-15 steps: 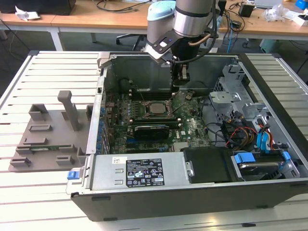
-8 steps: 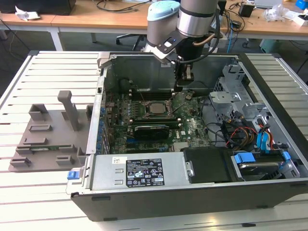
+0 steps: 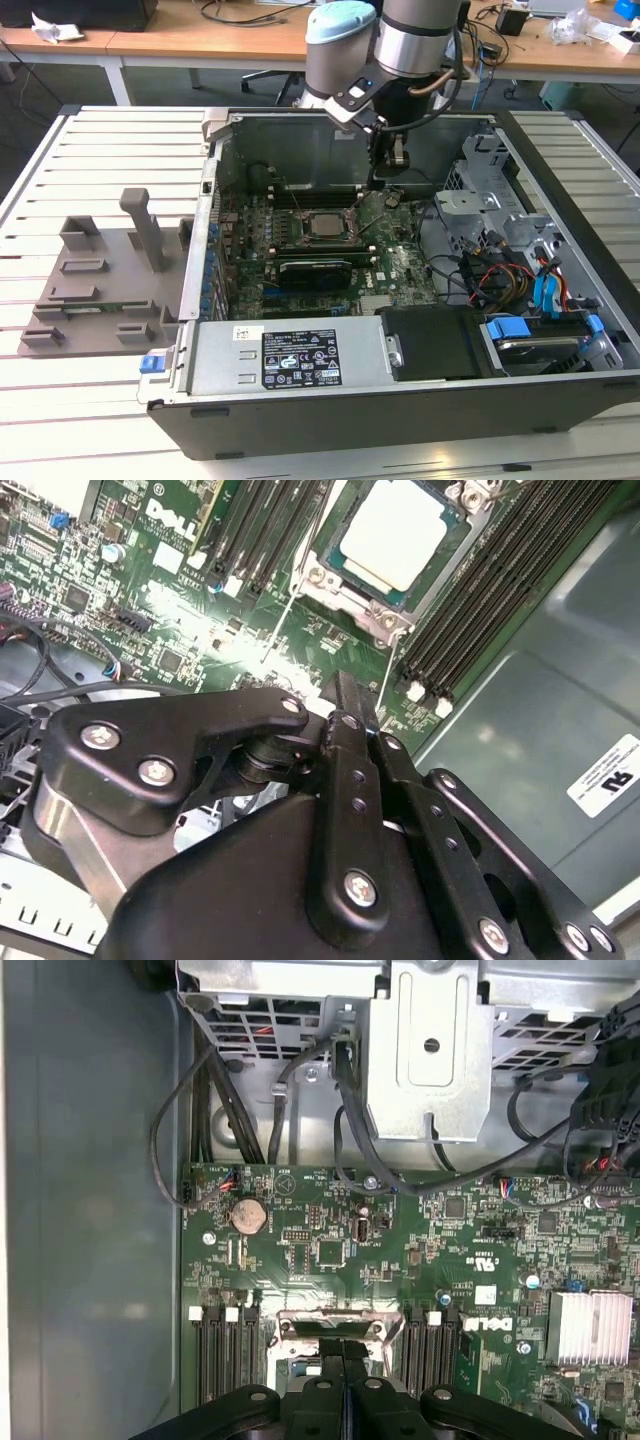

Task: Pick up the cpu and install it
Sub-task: 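Close the cpu cover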

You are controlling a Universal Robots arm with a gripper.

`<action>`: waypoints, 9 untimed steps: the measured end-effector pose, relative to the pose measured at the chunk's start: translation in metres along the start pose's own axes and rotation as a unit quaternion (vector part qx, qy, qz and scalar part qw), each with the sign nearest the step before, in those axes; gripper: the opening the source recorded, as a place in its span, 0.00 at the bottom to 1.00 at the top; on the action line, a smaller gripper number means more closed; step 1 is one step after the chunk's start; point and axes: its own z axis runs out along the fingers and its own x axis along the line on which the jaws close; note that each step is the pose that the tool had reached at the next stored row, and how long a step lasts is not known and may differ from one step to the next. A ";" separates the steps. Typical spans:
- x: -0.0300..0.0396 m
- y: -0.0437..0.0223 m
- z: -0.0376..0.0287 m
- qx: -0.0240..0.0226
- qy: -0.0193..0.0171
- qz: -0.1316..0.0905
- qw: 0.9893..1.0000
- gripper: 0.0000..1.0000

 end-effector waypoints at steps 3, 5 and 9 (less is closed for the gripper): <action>0.0000 0.0039 -0.0002 0.000 0.000 0.000 1.000 0.11; 0.0000 0.0065 -0.0003 0.000 0.000 0.000 1.000 0.11; 0.0000 0.0124 -0.0005 0.000 0.000 0.000 1.000 0.11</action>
